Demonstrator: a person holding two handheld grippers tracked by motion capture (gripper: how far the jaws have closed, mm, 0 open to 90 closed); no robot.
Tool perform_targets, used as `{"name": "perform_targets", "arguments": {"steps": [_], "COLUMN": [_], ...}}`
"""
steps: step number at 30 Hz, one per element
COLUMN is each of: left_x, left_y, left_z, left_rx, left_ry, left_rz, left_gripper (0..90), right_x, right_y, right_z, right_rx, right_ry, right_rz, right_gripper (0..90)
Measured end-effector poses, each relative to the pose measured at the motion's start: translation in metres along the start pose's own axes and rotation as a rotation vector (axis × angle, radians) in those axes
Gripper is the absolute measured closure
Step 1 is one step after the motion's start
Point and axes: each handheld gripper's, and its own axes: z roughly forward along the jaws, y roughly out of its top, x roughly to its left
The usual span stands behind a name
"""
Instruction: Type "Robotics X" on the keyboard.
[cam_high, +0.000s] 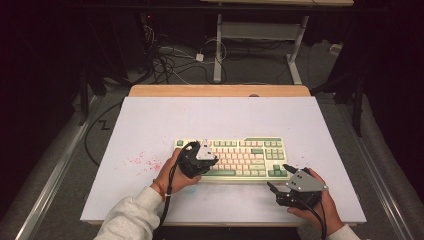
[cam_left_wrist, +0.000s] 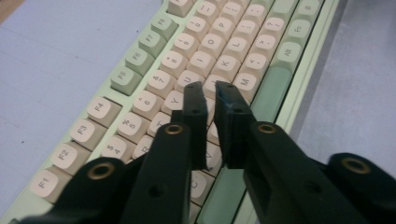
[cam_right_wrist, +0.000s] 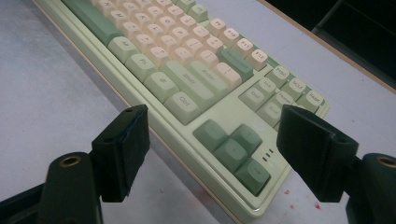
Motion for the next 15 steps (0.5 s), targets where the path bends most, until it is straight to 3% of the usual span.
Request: {"name": "perform_targets", "arguments": {"steps": [2,3,4,11,15], "left_x": [0.0,0.0,0.0,-0.004,-0.003], "left_y": [-0.001,-0.002,-0.003,-0.013,-0.02], "left_z": [-0.004,-0.006,-0.007,-0.019,-0.025], "left_rx": [-0.016,-0.023,-0.033,-0.081,-0.107], "left_ry": [0.024,0.035,0.054,0.143,0.163], "left_rz": [0.001,0.006,0.006,0.035,0.017], "left_gripper": [74.6,67.7,67.7,46.1,34.1], "right_x": [0.0,-0.001,-0.001,-0.002,-0.003], "right_y": [0.0,0.0,0.0,0.0,0.0], "right_z": [0.0,0.0,0.0,-0.001,-0.001], "right_rx": [0.0,0.0,0.0,-0.001,-0.001], "right_ry": [-0.001,0.0,0.0,-0.004,-0.004], "right_rz": [0.001,0.001,0.001,0.006,0.013], "right_gripper": [26.0,26.0,26.0,26.0,26.0]}}
